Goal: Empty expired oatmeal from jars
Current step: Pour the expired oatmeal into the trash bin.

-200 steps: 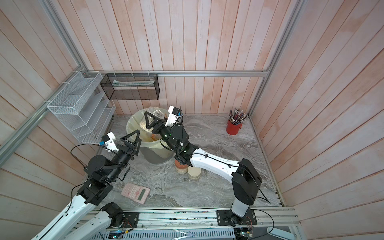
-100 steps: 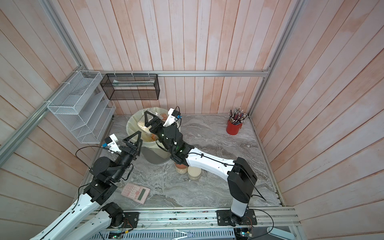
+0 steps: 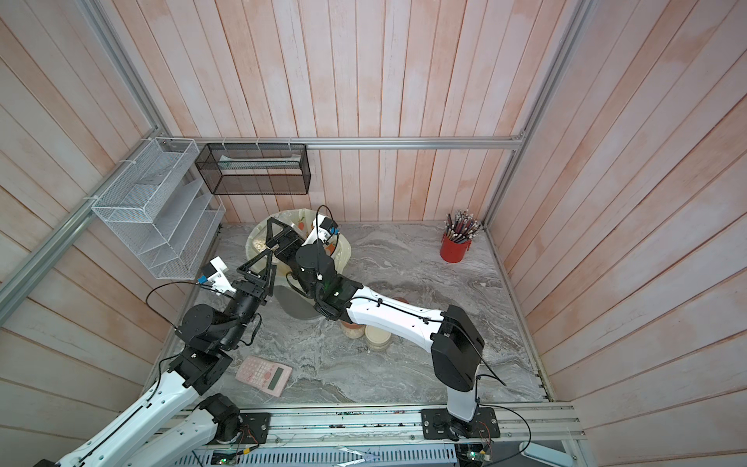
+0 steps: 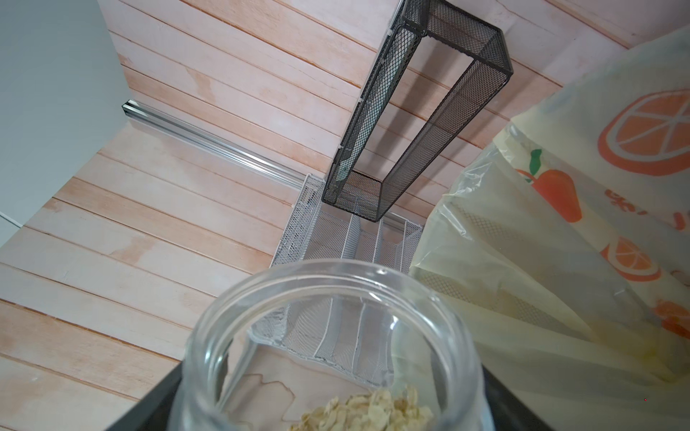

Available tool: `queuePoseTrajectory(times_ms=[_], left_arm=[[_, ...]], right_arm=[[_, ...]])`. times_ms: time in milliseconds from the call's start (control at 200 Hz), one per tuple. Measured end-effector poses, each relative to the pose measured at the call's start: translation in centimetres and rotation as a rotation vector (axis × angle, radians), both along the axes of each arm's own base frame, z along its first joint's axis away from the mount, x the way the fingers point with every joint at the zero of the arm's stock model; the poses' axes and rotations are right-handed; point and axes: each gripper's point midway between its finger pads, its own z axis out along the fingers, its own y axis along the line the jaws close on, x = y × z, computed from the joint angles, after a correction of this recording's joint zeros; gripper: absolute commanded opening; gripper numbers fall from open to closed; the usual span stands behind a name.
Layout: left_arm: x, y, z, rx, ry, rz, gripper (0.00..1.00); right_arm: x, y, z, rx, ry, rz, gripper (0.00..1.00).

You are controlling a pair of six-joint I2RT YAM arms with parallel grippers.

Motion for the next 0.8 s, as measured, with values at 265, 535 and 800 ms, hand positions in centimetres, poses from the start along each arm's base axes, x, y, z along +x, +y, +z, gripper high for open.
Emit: queuePoseTrajectory(times_ms=[265, 535, 800], left_arm=[[0.1, 0.8, 1.3, -0.052, -0.052, 0.04, 1.0], [1.2, 0.7, 0.5, -0.121, -0.033, 0.054, 1.0], [1.5, -0.6, -0.7, -0.173, 0.017, 0.038, 1.0]], right_arm=[[0.3, -0.4, 0.0, 0.001, 0.003, -0.029, 0.3], [0.7, -0.9, -0.2, -0.003, 0.01, -0.063, 0.3], [1.1, -1.2, 0.7, 0.031, 0.02, -0.058, 0.3]])
